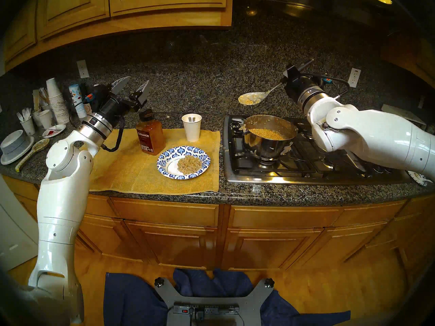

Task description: Scoop oatmeal into bowl, add cinnamon, and put a spoon inside bowl

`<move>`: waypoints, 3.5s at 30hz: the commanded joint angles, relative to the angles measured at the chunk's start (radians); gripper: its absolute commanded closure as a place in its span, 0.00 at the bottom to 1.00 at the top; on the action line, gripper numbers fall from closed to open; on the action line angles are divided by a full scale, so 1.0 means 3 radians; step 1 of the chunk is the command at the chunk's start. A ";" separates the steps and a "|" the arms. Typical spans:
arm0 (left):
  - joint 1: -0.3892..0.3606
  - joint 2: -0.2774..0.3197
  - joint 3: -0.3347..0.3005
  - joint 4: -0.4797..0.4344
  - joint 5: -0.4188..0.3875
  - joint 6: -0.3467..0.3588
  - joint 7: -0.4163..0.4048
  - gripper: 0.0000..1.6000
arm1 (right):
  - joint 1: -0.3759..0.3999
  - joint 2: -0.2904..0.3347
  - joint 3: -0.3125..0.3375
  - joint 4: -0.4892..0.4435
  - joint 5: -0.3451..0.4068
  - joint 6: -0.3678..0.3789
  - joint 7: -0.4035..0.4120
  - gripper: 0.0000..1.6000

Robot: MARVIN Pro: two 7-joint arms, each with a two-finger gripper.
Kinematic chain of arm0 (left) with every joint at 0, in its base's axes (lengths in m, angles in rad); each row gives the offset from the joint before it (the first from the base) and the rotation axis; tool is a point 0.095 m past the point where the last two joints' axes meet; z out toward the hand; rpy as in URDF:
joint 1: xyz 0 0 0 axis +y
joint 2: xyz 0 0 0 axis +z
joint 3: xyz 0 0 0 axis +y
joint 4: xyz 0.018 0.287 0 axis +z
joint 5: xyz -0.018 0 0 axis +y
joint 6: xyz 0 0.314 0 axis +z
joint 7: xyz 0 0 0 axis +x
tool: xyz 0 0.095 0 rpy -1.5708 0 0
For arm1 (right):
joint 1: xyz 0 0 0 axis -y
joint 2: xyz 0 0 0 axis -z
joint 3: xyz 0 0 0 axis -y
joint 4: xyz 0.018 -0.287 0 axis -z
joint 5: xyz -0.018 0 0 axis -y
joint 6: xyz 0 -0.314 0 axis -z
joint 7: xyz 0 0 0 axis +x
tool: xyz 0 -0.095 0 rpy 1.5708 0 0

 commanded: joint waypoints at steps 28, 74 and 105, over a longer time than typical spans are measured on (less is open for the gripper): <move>-0.0110 -0.0001 -0.0019 -0.0078 -0.0029 -0.0038 -0.0002 0.00 | 0.0266 0.0108 -0.0411 0.0189 -0.1334 0.0111 -0.0428 1.00; -0.0112 -0.0001 -0.0018 -0.0077 -0.0032 -0.0042 -0.0002 0.00 | 0.0201 -0.0535 -0.0893 0.0654 -0.2153 0.0387 -0.1068 1.00; -0.0109 0.0002 -0.0018 -0.0078 -0.0031 -0.0039 0.0000 0.00 | 0.0384 -0.0230 -0.0891 0.0698 -0.2146 0.0372 -0.1175 0.08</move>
